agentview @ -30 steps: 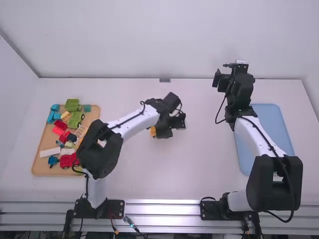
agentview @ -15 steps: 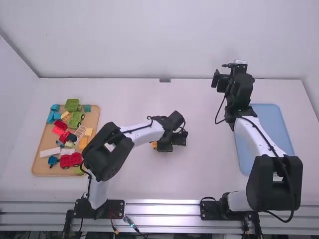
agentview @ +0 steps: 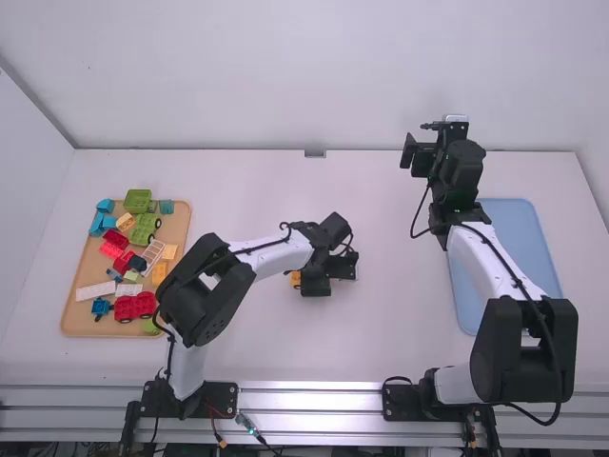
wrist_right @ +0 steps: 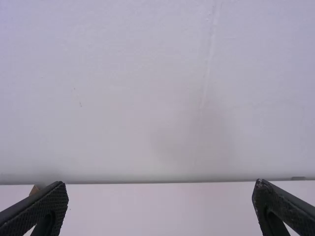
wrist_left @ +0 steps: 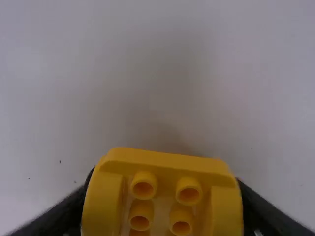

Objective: Assemble lego blocks to make yellow taxi

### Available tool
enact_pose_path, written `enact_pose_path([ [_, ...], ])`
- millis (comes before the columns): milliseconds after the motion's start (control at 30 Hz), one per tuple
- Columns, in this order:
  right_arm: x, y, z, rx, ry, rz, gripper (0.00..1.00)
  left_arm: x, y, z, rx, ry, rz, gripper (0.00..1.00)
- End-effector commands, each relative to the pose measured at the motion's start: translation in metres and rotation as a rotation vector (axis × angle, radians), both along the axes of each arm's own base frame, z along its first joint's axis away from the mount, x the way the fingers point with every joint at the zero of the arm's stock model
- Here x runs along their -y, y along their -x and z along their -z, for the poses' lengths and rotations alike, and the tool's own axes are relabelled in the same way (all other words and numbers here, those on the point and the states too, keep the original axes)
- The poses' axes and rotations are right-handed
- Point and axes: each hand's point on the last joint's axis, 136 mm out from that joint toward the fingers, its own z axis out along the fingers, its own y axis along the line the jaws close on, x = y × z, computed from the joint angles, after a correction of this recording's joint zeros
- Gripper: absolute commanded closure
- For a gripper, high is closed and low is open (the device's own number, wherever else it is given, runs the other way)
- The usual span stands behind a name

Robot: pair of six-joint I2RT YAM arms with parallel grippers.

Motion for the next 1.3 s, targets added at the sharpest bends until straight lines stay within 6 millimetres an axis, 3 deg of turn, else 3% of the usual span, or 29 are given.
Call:
enact_pose_path([
  [0,-0.001,-0.005,-0.012,0.026,-0.007,-0.003,0.01,0.002,0.005,0.003,-0.022,0.009,0.02,0.09],
  [33,-0.001,-0.005,-0.012,0.026,-0.007,-0.003,0.01,0.002,0.005,0.003,-0.022,0.008,0.02,0.0],
  [433,-0.001,-0.005,-0.012,0.026,-0.007,-0.003,0.01,-0.004,-0.004,-0.006,-0.001,-0.028,0.042,0.01],
  [633,-0.001,-0.005,-0.012,0.026,-0.007,-0.003,0.01,-0.011,0.022,0.005,-0.085,-0.017,0.274,0.0],
  [967,-0.001,-0.005,-0.008,0.009,-0.007,-0.003,0.01,0.0,0.011,0.02,0.019,0.033,0.328,0.0],
  [1033,-0.001,-0.005,-0.008,0.007,-0.006,-0.002,0.01,0.001,0.009,0.021,0.033,0.038,0.321,0.09],
  [1133,-0.001,-0.005,-0.008,0.007,-0.007,-0.003,0.01,0.0,0.007,0.021,0.038,0.033,0.306,0.43],
  [1200,-0.001,-0.005,-0.008,0.007,-0.006,-0.003,0.01,0.0,0.005,0.02,0.041,0.027,0.281,0.5],
  [1267,-0.001,-0.005,-0.008,0.007,-0.007,-0.003,0.01,-0.003,-0.002,0.018,0.059,0.006,0.228,0.48],
])
